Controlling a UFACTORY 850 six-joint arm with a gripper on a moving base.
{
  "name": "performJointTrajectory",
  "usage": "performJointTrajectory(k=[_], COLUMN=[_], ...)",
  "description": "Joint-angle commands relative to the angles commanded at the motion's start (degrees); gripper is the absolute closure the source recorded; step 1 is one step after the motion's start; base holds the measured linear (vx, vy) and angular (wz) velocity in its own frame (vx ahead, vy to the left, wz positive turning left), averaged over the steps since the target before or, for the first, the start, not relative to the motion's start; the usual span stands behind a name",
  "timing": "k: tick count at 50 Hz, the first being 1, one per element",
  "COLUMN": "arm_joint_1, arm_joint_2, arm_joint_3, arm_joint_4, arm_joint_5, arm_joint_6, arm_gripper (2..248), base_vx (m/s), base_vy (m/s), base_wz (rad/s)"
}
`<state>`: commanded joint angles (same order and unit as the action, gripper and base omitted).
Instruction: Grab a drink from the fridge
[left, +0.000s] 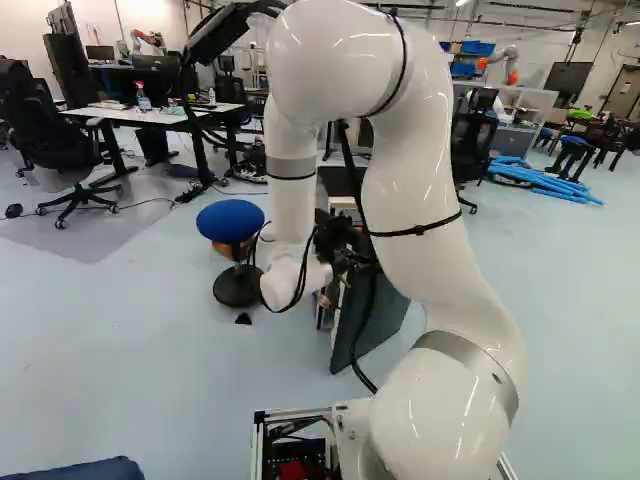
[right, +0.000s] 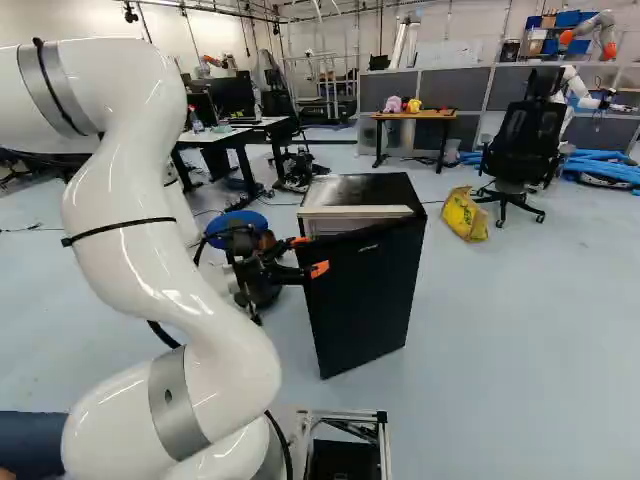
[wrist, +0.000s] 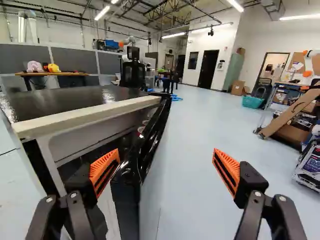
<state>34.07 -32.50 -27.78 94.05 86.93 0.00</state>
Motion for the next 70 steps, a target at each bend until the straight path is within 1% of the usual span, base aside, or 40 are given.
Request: performJointTrajectory(k=[22, 28, 34, 41, 49, 70], arm_joint_1=[1.60, 1.75, 1.48, 0.63, -0.84, -5.61], arm_joint_2=[0.54, 0.57, 0.56, 0.58, 0.68, 1.27], arm_joint_3=[2.93, 3.47, 3.67, 3.51, 2.96, 1.16], arm_joint_4=[8.46, 10.85, 13.24, 16.04, 19.23, 27.59], arm_joint_5=[0.00, 0.00, 0.00, 0.00, -0.08, -2.05], arm_joint_6=[0.00, 0.00, 0.00, 0.00, 0.00, 0.00], arm_gripper=[3, 3, 3, 3, 3, 3], base_vx=[0.000, 0.000, 0.000, 0.000, 0.000, 0.000], base_vy=[0.000, 0.000, 0.000, 0.000, 0.000, 0.000], base_wz=[0.000, 0.000, 0.000, 0.000, 0.000, 0.000])
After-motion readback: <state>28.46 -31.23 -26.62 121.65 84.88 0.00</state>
